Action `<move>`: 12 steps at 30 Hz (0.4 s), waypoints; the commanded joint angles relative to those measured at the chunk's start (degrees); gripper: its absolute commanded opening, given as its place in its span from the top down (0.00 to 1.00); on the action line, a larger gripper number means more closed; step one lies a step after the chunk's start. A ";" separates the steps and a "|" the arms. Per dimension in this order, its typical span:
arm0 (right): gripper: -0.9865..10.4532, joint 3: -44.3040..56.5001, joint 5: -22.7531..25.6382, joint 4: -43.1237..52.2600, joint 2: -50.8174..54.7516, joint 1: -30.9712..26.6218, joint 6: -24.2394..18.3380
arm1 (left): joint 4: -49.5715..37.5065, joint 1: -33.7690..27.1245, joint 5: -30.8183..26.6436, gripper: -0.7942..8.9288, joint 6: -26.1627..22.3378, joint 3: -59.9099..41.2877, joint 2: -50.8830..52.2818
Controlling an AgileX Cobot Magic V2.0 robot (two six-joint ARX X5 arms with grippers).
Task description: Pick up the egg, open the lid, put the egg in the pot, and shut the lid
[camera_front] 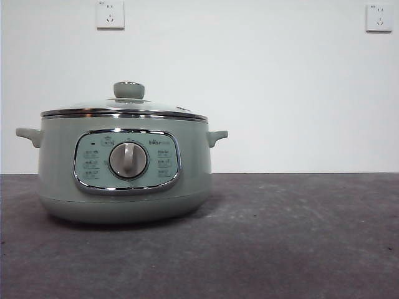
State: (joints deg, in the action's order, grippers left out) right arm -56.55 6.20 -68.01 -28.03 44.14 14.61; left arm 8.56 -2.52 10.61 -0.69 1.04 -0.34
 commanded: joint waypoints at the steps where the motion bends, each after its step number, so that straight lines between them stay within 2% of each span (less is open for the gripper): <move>1: 0.91 0.59 0.26 0.28 0.13 0.09 0.63 | 0.48 -0.22 -0.15 0.92 1.14 -0.61 0.11; 12: 0.91 0.59 0.26 0.26 0.13 0.09 0.61 | 0.37 -0.22 -0.15 0.92 1.11 -0.59 -0.61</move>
State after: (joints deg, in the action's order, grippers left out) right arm -56.55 6.20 -68.07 -28.05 44.14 14.63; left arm 9.30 -2.52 10.63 0.08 1.04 -0.91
